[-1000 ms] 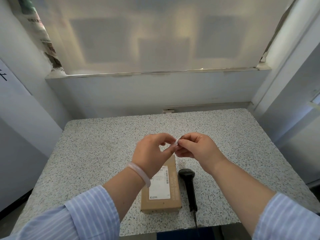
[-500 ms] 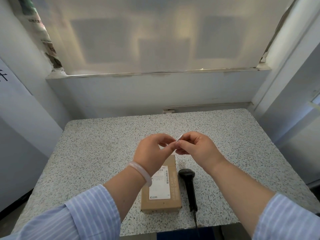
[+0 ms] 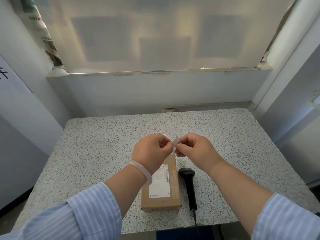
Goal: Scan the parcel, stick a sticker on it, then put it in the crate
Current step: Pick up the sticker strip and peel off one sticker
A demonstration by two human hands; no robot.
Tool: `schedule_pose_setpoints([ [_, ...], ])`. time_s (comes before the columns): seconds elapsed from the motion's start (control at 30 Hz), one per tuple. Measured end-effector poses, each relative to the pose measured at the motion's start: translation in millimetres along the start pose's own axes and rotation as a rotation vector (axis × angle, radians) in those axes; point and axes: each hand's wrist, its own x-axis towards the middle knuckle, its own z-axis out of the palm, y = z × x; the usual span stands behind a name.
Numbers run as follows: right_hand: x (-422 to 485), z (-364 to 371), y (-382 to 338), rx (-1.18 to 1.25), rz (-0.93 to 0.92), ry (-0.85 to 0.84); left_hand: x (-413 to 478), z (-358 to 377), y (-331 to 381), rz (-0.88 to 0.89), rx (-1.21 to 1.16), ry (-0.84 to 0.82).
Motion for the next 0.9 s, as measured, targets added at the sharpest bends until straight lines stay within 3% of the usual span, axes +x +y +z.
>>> schedule_pose_setpoints([
  [0.2, 3.4, -4.1, 8.2, -0.012, 0.130, 0.044, 5.3, -1.3, -15.7, -0.188, -0.183, 0.014],
  [0.4, 8.5, -0.6, 19.2, -0.044, 0.275, 0.070, 4.3, -1.7, -31.9, -0.277, -0.209, 0.043],
  [0.53, 4.3, 12.0, 18.5, -0.238, 0.068, 0.215, 3.4, -0.2, -35.3, -0.289, -0.165, 0.042],
  [0.67, 1.9, 25.7, 10.7, -0.341, -0.242, 0.180, 2.2, 0.0, -37.1, -0.276, -0.050, 0.062],
  [0.73, 3.5, 31.5, 9.1, -0.316, -0.243, 0.094, 2.4, 0.2, -37.1, -0.253, 0.024, 0.062],
  [0.9, 11.5, 36.5, 12.2, -0.249, -0.042, 0.014, 3.4, 1.8, -35.5, -0.161, 0.173, 0.063],
])
